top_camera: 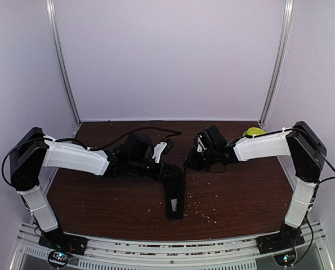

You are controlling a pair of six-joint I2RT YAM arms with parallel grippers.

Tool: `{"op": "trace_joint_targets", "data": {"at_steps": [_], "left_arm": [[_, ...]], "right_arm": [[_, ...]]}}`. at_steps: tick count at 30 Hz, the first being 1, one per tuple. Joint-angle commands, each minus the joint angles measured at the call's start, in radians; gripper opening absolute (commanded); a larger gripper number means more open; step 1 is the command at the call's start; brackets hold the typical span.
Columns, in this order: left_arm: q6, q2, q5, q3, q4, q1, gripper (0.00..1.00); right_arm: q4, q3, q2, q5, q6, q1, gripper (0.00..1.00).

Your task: Tie the shoes

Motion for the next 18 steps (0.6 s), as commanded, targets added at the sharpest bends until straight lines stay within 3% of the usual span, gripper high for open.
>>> {"op": "trace_joint_targets", "data": {"at_steps": [1,18], "left_arm": [[0.011,-0.009,-0.008,0.009,0.024,0.007,0.0],[0.033,0.005,0.004,0.03,-0.015,0.007,0.13]], "right_arm": [[-0.028,0.004,-0.115,0.062,-0.049,-0.033,0.0],[-0.121,0.077,-0.277,0.141,-0.124,-0.089,0.0]]}}
